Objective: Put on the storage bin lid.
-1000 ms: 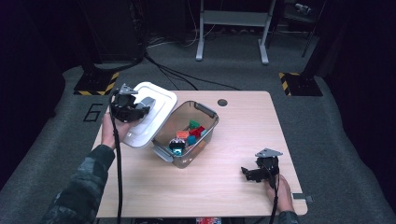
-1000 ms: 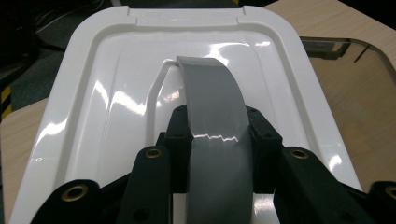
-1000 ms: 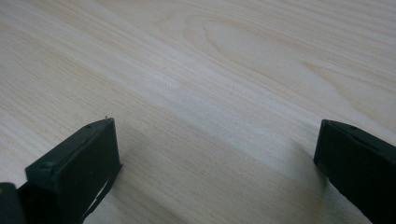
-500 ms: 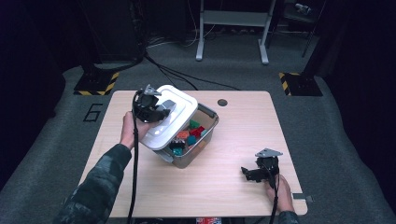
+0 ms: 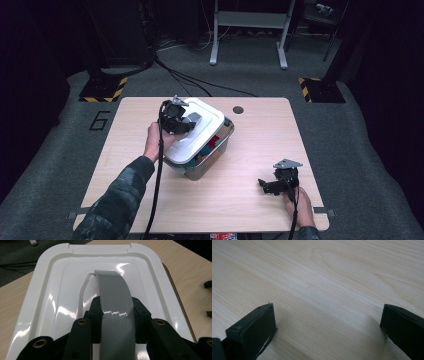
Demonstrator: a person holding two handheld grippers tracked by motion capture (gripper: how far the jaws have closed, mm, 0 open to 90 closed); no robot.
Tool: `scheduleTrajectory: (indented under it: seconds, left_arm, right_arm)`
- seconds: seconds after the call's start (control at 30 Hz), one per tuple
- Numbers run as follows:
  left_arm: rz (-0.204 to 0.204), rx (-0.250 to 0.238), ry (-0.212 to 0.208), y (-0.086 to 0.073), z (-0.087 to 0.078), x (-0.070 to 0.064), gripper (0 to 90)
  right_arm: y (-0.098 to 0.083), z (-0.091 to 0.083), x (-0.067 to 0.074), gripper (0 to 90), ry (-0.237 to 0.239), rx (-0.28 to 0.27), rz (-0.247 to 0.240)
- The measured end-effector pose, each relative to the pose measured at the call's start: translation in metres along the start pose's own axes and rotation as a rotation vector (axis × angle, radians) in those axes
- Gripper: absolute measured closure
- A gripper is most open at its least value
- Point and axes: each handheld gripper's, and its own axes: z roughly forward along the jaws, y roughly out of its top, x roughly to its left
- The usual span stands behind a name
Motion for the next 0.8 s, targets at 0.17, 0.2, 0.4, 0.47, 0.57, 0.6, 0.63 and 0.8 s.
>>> scheduleTrajectory:
  seconds: [0.17,0.2,0.4,0.47,0.57,0.6,0.63,0.8]
  left_arm:
    - [-0.006,0.01,-0.011,0.002,0.012,-0.008,67.4]
    - [-0.005,0.013,-0.009,0.002,0.013,-0.009,67.3]
    - [-0.012,0.031,-0.024,0.0,0.024,-0.016,67.4]
    - [-0.012,0.029,-0.026,0.0,0.027,-0.019,67.3]
    - [-0.006,0.041,-0.039,0.0,0.029,-0.023,67.2]
    - [0.001,0.046,-0.039,0.0,0.031,-0.024,67.2]
    - [0.003,0.052,-0.039,-0.001,0.033,-0.024,67.2]
    - [0.008,0.045,-0.044,-0.002,0.033,-0.024,66.9]
  right_arm:
    - [0.0,0.0,0.0,0.0,0.001,0.0,0.0]
    - [0.0,0.0,0.0,0.0,0.001,0.0,0.0]
    - [0.0,0.0,0.0,0.0,-0.001,0.0,-0.002]
    - [0.0,0.0,0.0,0.0,0.001,0.0,-0.001]
    - [0.0,0.0,0.0,0.0,0.003,-0.001,0.0]
    - [0.0,0.0,0.0,0.0,0.002,0.0,-0.001]
    - [0.0,0.0,0.0,0.0,0.002,0.0,0.0]
    - [0.0,0.0,0.0,0.0,0.002,0.0,-0.001]
